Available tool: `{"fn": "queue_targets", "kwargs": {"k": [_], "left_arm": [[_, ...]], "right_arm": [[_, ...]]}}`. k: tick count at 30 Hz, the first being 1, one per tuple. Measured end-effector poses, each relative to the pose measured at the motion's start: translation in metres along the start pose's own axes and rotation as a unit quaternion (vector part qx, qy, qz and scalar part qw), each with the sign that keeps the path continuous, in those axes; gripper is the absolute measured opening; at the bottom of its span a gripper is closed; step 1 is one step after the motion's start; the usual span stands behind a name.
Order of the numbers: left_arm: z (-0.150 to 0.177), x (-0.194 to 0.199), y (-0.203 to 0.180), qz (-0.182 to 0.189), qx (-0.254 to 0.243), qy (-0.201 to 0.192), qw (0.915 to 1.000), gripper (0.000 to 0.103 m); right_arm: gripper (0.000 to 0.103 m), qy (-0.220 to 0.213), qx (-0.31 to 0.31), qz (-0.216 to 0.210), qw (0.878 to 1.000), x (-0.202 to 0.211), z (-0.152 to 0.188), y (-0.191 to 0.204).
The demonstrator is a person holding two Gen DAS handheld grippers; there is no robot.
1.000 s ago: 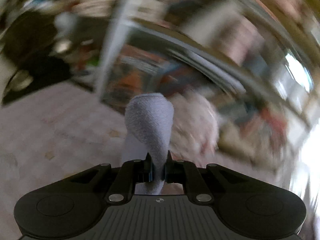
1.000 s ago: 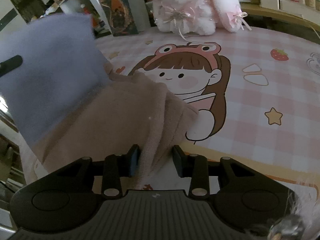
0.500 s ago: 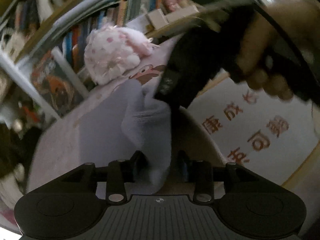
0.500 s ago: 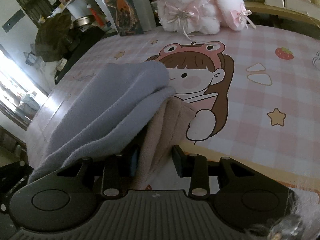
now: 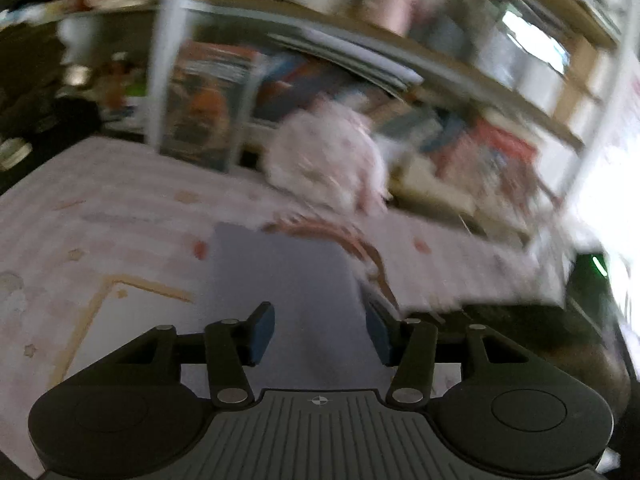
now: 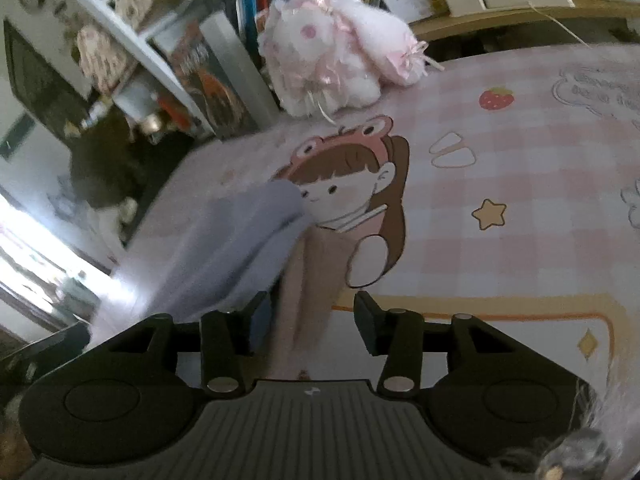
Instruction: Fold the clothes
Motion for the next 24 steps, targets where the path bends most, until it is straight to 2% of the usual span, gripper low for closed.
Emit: {"fn": "queue_targets", "kwargs": {"k": [2,5,7,9,11,12,15,16,17,18,19,20,21,22,24], "left_arm": [[-0.003,-0.011,0.010,-0.010,-0.002,0.001,0.9999,0.050],[0.016,-0.039,0.009,-0.005,-0.049,0.065,0.9966,0.049],[0.038,-0.053,0.007,-0.008,-0.101,0.120,0.9876,0.049],[0.058,-0.059,0.000,-0.013,-0.165,0.150,0.9748,0.049],[0.072,-0.061,-0.006,-0.018,-0.216,0.171,0.9611,0.049],[0.072,-0.058,-0.009,-0.012,-0.217,0.170,0.9612,0.049],[0.061,-0.039,-0.013,0.017,-0.194,0.144,0.9703,0.050],[0.058,-0.032,-0.013,0.016,-0.192,0.134,0.9721,0.050],[0.057,-0.027,-0.011,0.007,-0.196,0.130,0.9718,0.050],[0.057,-0.024,-0.009,-0.006,-0.202,0.132,0.9704,0.051],[0.058,-0.021,-0.006,-0.018,-0.208,0.133,0.9688,0.053],[0.058,-0.018,-0.004,-0.031,-0.214,0.134,0.9670,0.062],[0.059,-0.015,-0.002,-0.041,-0.222,0.137,0.9645,0.066],[0.061,-0.012,0.000,-0.046,-0.230,0.142,0.9616,0.066],[0.069,-0.008,0.002,-0.055,-0.243,0.156,0.9560,0.066]], "right_arm": [[0.049,0.010,-0.023,-0.030,0.999,0.005,0.002,0.007],[0.057,0.039,-0.060,-0.080,0.994,0.005,0.005,0.022],[0.062,0.062,-0.068,-0.097,0.991,0.001,0.008,0.034],[0.063,0.083,-0.062,-0.098,0.990,-0.005,0.013,0.046],[0.063,0.098,-0.051,-0.081,0.991,-0.013,0.018,0.055],[0.063,0.101,-0.046,-0.073,0.991,-0.016,0.018,0.058],[0.062,0.106,-0.035,-0.055,0.992,-0.025,0.020,0.064],[0.062,0.108,-0.032,-0.048,0.992,-0.029,0.020,0.065],[0.060,0.111,-0.029,-0.040,0.993,-0.033,0.020,0.066],[0.051,0.113,-0.028,-0.032,0.993,-0.036,0.021,0.065],[0.048,0.116,-0.027,-0.024,0.993,-0.039,0.022,0.064],[0.042,0.116,-0.023,-0.020,0.993,-0.040,0.022,0.063],[0.038,0.115,-0.018,-0.017,0.993,-0.042,0.023,0.063],[0.030,0.113,-0.013,-0.013,0.993,-0.043,0.023,0.063],[0.024,0.109,-0.004,-0.010,0.994,-0.043,0.023,0.065]]}}
Point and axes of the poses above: each gripper's, at about its wrist camera, not at the fingertips, and x roughly against the way its jaws point, y to its left, z to its underside, the point moved 8 cm from there along -x, roughly the way its jaws point, and after that the axes turned 14 degrees about z, right-handed, at the moved point
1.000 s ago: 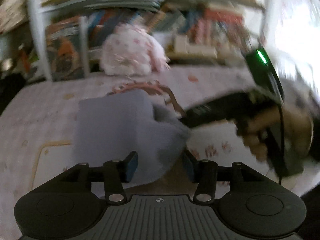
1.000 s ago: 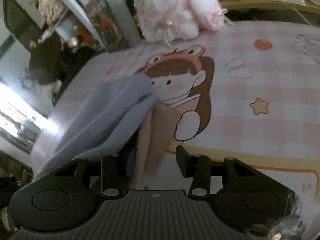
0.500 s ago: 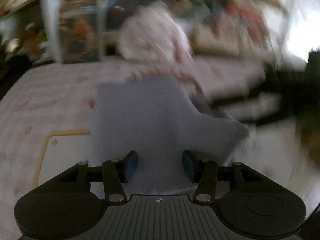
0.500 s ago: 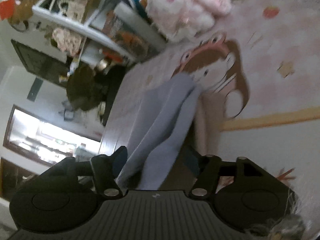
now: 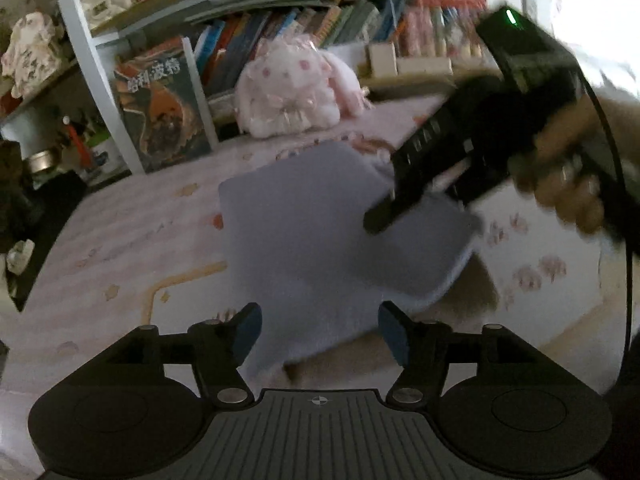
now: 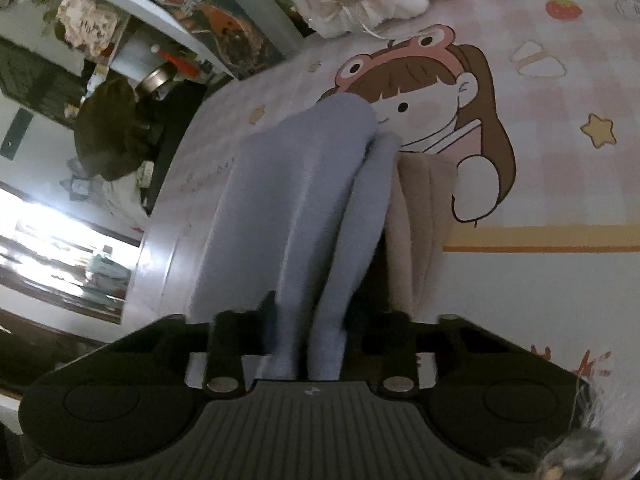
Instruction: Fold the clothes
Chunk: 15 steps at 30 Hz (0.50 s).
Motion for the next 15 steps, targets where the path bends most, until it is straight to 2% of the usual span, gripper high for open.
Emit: {"fn": "queue_targets", "kwargs": {"k": [2,3,4,7,9,10,12,14,15], "left_arm": [[0.008,-0.001,-0.002,-0.011,-0.011,0.016,0.9998,0.066],[0.011,-0.001,-0.001,-0.020,-0.013,0.020,0.9995,0.066],[0.013,0.000,0.000,-0.029,-0.012,0.022,0.9993,0.066],[0.012,0.006,0.005,-0.035,-0.002,0.015,0.9993,0.066],[0.011,0.010,0.008,-0.034,0.004,0.009,0.9994,0.066],[0.011,0.012,0.008,-0.029,0.007,0.009,0.9995,0.066],[0.012,0.014,0.010,-0.019,0.013,0.010,0.9997,0.066],[0.010,0.019,0.013,-0.013,0.019,0.003,0.9997,0.066],[0.007,0.022,0.015,-0.013,0.021,-0.005,0.9997,0.066]], "right_arm": [[0.017,-0.008,0.009,-0.001,1.000,0.004,0.000,0.004],[0.016,-0.011,0.007,-0.007,1.000,0.008,-0.001,0.007],[0.016,-0.007,-0.008,-0.027,1.000,0.013,-0.002,0.012],[0.016,-0.001,-0.055,-0.128,0.990,0.046,-0.004,0.029],[0.016,-0.011,-0.040,-0.135,0.990,0.060,0.002,0.032],[0.016,-0.012,-0.030,-0.126,0.992,0.060,0.005,0.029],[0.015,-0.002,-0.016,-0.062,0.998,0.039,0.016,0.007],[0.017,0.026,-0.011,-0.009,1.000,0.010,0.028,-0.018],[0.017,0.027,-0.014,-0.009,0.999,0.007,0.029,-0.021]]}}
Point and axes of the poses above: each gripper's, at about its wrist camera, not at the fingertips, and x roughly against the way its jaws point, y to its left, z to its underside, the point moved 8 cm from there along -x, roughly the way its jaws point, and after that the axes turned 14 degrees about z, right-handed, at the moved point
